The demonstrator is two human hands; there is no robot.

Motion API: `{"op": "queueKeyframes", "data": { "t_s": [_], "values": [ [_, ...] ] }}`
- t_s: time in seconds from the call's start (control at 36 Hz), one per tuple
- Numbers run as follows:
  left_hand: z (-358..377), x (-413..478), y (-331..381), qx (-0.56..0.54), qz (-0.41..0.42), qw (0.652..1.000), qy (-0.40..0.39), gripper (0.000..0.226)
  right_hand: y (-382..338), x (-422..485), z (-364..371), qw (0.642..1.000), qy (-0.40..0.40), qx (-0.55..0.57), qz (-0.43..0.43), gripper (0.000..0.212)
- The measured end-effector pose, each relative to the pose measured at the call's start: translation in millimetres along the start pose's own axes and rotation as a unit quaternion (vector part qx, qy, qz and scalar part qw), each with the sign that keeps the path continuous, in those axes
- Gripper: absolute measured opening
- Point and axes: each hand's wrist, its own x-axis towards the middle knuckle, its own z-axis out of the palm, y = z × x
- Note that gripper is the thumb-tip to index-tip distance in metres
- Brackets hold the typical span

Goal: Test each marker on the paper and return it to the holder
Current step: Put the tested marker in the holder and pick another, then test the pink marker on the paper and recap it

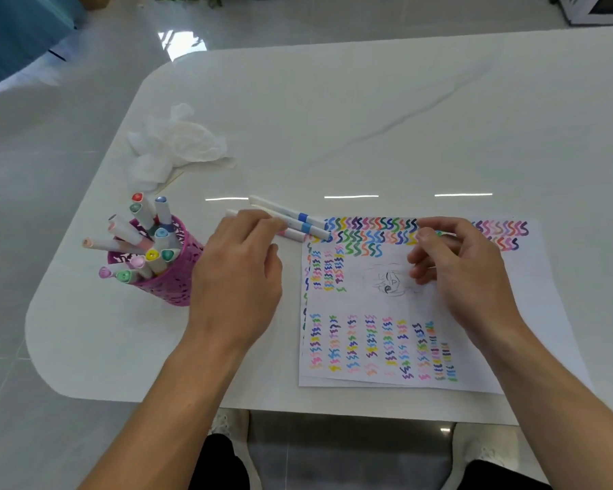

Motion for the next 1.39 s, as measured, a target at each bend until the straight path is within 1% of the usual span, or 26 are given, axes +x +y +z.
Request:
{"op": "queueKeyframes", "data": {
  "t_s": [0.17,0.44,0.61,0.86,1.0,1.14,1.28,1.39],
  "values": [
    [17.2,7.9,4.8,-0.004,-0.008,0.998,-0.066,0.036,1.4,3.5,-3.9,1.000,0.000,-0.002,0.006,0.010],
    [32.2,15.4,3.6,0.026,-0.039,0.994,-0.096,0.040,2.9,10.9,-8.0,1.000,0.001,-0.003,0.009,0.012],
    [33.1,17.5,4.4,0.019,-0.053,0.996,-0.070,0.028,3.4,11.4,-8.6,1.000,-0.002,-0.006,0.007,0.011],
    [34.2,18.7,3.5,0.041,-0.069,0.994,-0.074,0.036,6.8,10.2,-8.5,1.000,-0.003,0.002,0.012,0.009],
    [37.0,17.9,3.3,0.032,-0.080,0.994,-0.074,0.017,7.3,10.4,-9.0,1.000,-0.005,0.001,0.010,0.010],
    [36.7,18.1,0.9,0.027,-0.067,0.994,-0.079,0.018,6.8,10.7,-8.7,1.000,-0.007,-0.004,0.010,0.010],
    [34.0,17.6,3.0,0.018,-0.069,0.996,-0.058,0.021,6.3,9.7,-10.2,1.000,-0.010,-0.005,0.011,0.010],
    [31.1,19.0,4.5,-0.012,-0.064,0.998,-0.018,0.017,5.6,9.2,-10.1,1.000,-0.010,0.001,0.014,0.010]
  ]
}}
